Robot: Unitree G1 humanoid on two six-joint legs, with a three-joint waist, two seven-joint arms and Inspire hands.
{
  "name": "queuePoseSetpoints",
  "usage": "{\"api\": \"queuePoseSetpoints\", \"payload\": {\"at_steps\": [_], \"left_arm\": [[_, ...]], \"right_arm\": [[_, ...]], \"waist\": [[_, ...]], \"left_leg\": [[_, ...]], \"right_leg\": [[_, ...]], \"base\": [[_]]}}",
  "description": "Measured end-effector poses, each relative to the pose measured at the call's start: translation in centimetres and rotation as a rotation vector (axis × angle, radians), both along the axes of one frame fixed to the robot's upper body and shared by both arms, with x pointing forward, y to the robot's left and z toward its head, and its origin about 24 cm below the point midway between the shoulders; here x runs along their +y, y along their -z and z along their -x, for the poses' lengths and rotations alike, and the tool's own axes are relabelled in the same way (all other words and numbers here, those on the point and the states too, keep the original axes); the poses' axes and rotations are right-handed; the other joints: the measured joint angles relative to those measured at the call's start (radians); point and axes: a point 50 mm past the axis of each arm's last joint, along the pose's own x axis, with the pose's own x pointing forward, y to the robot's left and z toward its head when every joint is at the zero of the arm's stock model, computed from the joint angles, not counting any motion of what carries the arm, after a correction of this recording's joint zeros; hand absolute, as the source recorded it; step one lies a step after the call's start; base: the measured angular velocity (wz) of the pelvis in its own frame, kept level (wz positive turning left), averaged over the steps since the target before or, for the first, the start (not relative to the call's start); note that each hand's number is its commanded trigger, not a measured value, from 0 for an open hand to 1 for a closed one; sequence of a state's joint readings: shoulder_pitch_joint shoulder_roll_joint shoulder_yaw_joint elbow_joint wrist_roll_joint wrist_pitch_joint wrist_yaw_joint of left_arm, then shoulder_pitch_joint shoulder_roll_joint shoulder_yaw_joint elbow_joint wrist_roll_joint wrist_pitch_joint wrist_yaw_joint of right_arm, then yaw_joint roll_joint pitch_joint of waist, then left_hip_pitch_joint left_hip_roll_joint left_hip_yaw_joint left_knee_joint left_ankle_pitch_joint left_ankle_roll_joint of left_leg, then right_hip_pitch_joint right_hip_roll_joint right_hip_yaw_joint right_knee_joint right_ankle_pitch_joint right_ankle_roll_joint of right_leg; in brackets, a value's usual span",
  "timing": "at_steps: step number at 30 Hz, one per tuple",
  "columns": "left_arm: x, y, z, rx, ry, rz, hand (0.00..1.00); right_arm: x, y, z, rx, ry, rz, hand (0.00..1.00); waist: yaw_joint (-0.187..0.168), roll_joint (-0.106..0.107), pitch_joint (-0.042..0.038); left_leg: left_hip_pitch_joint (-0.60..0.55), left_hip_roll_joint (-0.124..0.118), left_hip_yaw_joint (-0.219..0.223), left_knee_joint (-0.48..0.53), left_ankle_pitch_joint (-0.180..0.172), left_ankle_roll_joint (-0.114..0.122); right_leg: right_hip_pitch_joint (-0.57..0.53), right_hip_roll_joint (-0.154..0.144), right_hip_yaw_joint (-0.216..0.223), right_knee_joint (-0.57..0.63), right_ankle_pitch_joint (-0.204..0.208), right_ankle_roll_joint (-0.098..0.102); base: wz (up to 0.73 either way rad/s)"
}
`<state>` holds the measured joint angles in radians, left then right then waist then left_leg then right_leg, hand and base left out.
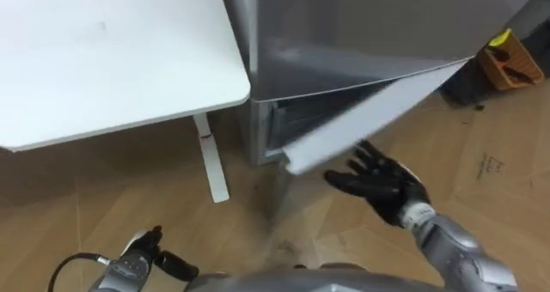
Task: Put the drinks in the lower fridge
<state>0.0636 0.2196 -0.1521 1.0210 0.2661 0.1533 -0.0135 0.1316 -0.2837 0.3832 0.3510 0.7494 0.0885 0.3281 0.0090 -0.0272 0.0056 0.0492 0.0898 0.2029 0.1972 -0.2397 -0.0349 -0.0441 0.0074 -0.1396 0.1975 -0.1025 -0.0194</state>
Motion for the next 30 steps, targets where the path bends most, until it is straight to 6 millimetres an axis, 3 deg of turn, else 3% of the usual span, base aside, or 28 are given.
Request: {"api": "queuePoseSetpoints", "payload": {"at_steps": [4,6,9,11,13,16,19,24,30], "left_arm": [[-0.9,0.2,-0.2,-0.008,-0.001,0.023,0.00],[-0.8,0.2,-0.1,-0.012,-0.034,0.032,0.00],[0.1,-0.1,-0.1,-0.028,-0.089,0.031,0.00],[0.4,-0.2,-0.1,-0.034,-0.100,0.026,0.00],[0.1,-0.2,-0.4,-0.047,-0.104,0.033,0.00],[-0.3,-0.1,-0.4,-0.058,-0.123,0.045,0.00],[-0.4,0.0,0.0,-0.055,-0.162,0.063,0.00],[-0.4,0.1,0.8,-0.050,-0.215,0.076,0.00],[-0.2,0.2,1.8,-0.053,-0.236,0.043,0.00]], "right_arm": [[5.5,-2.2,-1.7,-0.106,-0.291,-0.210,0.00],[5.7,-2.4,-1.8,-0.108,-0.337,-0.242,0.00],[5.5,-2.1,-1.3,-0.078,-0.378,-0.254,0.00],[5.5,-2.0,-1.3,-0.075,-0.398,-0.251,0.00],[5.3,-2.0,-1.3,-0.078,-0.414,-0.228,0.00],[4.9,-1.8,-1.2,-0.081,-0.467,-0.164,0.00],[4.3,-1.3,-1.0,-0.075,-0.489,-0.114,0.00],[1.4,1.6,0.4,0.072,-0.415,-0.017,0.00],[-3.0,5.5,3.9,0.321,-0.190,0.089,0.00]], "waist": [[0.034,0.004,-0.0042],[0.061,-0.003,-0.0065],[0.073,-0.033,-0.0041],[0.075,-0.047,-0.0087],[0.076,-0.048,-0.0080],[0.076,-0.034,-0.0006],[0.074,-0.026,-0.0005],[0.072,-0.014,0.0027],[0.054,-0.021,-0.0044]], "left_leg": [[-0.011,-0.015,-0.066,-0.018,0.037,0.000],[-0.004,-0.016,-0.071,-0.020,0.039,0.001],[0.003,-0.021,-0.086,-0.019,0.039,0.001],[0.002,-0.025,-0.096,-0.019,0.039,0.002],[0.003,-0.029,-0.100,-0.021,0.037,0.004],[0.010,-0.032,-0.101,-0.031,0.034,0.010],[0.010,-0.033,-0.111,-0.033,0.034,0.010],[0.010,-0.033,-0.116,-0.036,0.034,0.010],[0.008,-0.034,-0.127,-0.035,0.034,0.010]], "right_leg": [[0.026,-0.018,-0.063,-0.024,-0.011,0.001],[0.039,-0.020,-0.074,-0.032,-0.012,0.003],[0.065,-0.023,-0.089,-0.048,-0.015,0.007],[0.067,-0.026,-0.092,-0.048,-0.017,0.010],[0.070,-0.031,-0.096,-0.048,-0.019,0.014],[0.077,-0.034,-0.107,-0.048,-0.019,0.018],[0.081,-0.034,-0.111,-0.048,-0.019,0.019],[0.083,-0.034,-0.113,-0.048,-0.019,0.019],[0.087,-0.035,-0.118,-0.051,-0.021,0.021]], "base": [[0.62],[0.27],[0.18],[0.10],[0.09],[0.05],[0.08],[0.02],[0.06]]}}
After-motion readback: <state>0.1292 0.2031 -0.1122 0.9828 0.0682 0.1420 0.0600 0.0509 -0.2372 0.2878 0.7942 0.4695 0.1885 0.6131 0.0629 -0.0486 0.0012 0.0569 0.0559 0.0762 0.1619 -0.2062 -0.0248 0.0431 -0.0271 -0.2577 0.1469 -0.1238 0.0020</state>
